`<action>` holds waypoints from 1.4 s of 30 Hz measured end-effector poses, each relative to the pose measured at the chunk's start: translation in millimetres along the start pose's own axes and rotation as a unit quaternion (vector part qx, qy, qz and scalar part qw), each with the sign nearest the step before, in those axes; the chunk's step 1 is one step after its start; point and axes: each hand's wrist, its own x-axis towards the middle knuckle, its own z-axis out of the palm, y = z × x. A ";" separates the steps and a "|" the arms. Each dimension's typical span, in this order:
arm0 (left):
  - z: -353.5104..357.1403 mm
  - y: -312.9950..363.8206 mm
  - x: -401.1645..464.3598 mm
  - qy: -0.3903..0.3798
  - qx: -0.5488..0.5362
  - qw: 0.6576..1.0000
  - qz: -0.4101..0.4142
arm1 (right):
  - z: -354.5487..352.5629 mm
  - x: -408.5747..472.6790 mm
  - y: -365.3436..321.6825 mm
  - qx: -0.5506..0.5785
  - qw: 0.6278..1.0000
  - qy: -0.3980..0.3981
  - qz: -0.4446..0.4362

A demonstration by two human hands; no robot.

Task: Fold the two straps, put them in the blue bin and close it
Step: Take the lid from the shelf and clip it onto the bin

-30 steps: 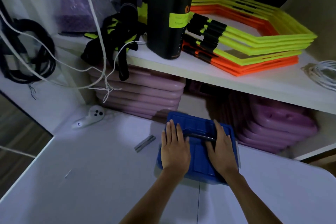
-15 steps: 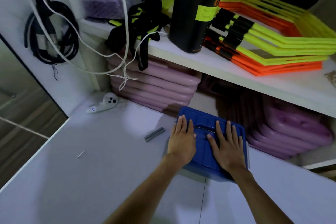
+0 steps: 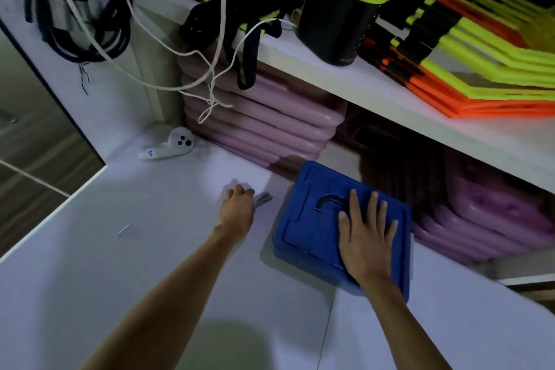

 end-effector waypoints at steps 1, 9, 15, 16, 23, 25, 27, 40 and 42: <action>2.8 0.8 1.4 0.002 -0.002 1.000 0.001 | 1.9 -1.9 -7.8 0.006 1.000 0.002 -0.014; -4.9 12.7 2.2 -0.023 -0.259 0.958 -0.119 | 9.1 -1.6 -39.3 0.023 0.995 -0.005 -0.094; -27.3 27.9 2.5 -0.042 -0.371 0.922 -0.104 | 13.8 -5.4 -41.4 0.019 0.994 -0.003 -0.107; -28.2 31.1 0.9 -0.042 -0.351 0.931 -0.093 | 13.6 -5.8 -41.7 0.021 0.994 -0.004 -0.106; -40.0 47.0 -5.7 -0.070 -0.368 0.927 -0.021 | 13.5 -6.4 -44.8 0.015 0.993 -0.019 -0.112; -49.7 47.2 -6.5 -0.081 -0.398 0.914 -0.019 | 14.1 -7.9 -45.2 0.016 0.992 -0.016 -0.120; -57.5 44.7 -10.8 -0.102 -0.422 0.900 -0.017 | 14.5 -8.6 -45.1 0.016 0.992 -0.013 -0.123; -71.6 41.4 -16.5 -0.159 -0.458 0.874 -0.032 | 15.3 -7.8 -43.6 0.014 0.992 -0.010 -0.126; -75.5 41.5 -13.3 -0.182 -0.445 0.876 -0.039 | 15.5 -7.9 -44.0 0.013 0.992 -0.009 -0.127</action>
